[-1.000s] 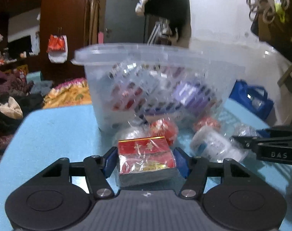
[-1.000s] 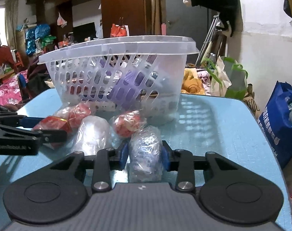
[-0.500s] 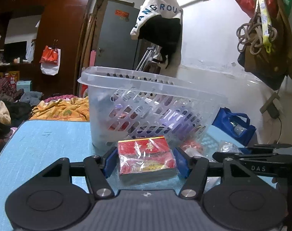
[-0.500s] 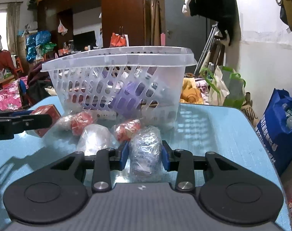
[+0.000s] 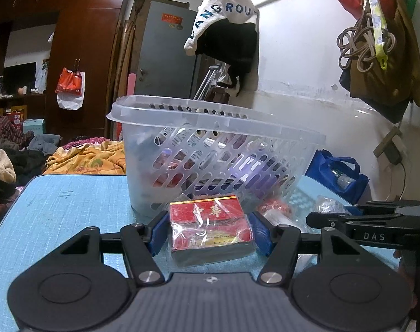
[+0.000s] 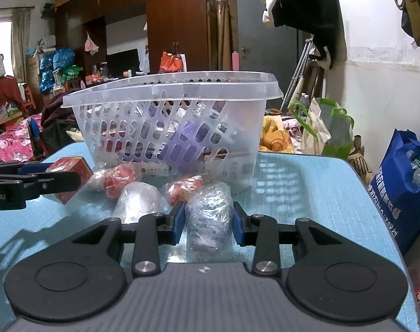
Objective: Organize objects
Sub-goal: 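Grasp the red tissue pack with the left gripper while the right grasps a clear bag, then drop both held items into the white basket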
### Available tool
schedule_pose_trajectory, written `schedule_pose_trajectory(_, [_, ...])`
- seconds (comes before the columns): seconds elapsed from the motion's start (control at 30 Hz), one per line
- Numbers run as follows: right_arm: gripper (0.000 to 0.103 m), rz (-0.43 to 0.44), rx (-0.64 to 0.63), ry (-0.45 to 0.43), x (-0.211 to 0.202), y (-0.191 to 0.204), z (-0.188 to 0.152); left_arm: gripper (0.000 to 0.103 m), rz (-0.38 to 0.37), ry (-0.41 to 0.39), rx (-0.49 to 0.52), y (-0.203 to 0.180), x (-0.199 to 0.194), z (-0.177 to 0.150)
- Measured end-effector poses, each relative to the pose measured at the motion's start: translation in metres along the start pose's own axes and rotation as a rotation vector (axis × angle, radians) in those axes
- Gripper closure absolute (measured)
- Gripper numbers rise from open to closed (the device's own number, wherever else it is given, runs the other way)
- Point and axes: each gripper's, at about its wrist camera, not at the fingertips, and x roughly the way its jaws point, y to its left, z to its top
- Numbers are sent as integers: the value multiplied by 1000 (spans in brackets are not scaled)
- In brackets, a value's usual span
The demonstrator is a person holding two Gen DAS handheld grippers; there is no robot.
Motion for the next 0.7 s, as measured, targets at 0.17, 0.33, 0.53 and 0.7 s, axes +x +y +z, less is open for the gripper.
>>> schedule_pose_trajectory(0.17, [64,3,2,-8,-1,-1,0,37,1,-10,-1,0,-1,0])
schedule_pose_trajectory(0.33, [64,29,36,-94,-16,-3,-2,37,-31,-78,-4,1,-13,-2])
schedule_pose_trajectory(0.53, [64,49,-20,-249,-55,16,31,37,-95,-213,-12,-4,-49,46])
schedule_pose_trajectory(0.7, [64,27,-46,-290,-37,17,110,37,-20,-188,-6,-5,-18,125])
